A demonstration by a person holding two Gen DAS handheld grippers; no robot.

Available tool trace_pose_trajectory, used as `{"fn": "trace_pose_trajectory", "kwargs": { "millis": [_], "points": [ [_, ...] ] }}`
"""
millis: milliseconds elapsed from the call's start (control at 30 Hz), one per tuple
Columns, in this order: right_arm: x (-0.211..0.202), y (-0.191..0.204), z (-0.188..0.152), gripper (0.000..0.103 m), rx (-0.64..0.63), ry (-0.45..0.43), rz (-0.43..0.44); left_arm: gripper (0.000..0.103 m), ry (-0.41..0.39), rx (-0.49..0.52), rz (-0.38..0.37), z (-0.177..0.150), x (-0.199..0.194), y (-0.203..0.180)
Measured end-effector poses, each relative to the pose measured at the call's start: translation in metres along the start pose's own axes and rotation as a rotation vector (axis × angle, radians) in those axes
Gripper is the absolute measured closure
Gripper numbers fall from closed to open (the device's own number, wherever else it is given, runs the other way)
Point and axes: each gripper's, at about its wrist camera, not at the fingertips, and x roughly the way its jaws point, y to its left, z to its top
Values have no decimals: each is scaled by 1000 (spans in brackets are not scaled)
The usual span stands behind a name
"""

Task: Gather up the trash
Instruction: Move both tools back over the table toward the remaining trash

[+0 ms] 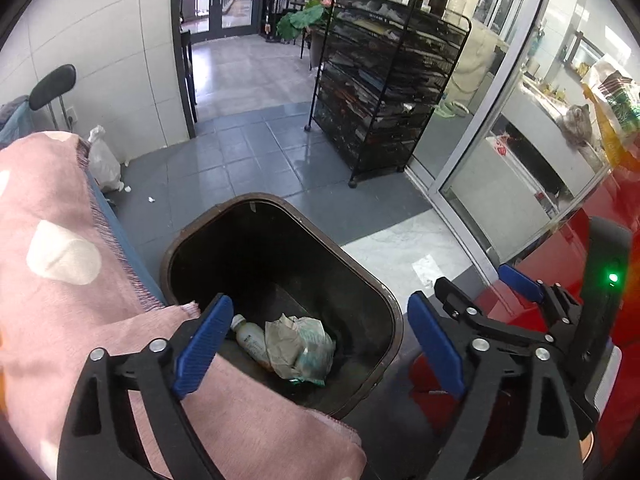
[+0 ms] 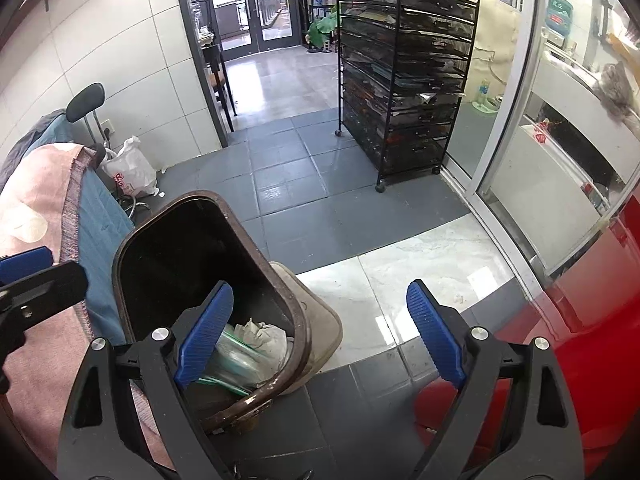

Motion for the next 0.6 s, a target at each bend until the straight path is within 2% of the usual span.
{"fn": "trace_pose_trajectory", "kwargs": {
  "millis": [133,400,600],
  "points": [
    [-6,12,2,15,-27,-12,29,11,-45,-4,7,-5,-16,6],
    [-26,49,6,15,-103,-52,120,9,-153,-19,67,-21,-59,21],
    [-46,84,8,15,-184,-85,191,8,-222,-76,105,-36,-90,46]
  ]
}}
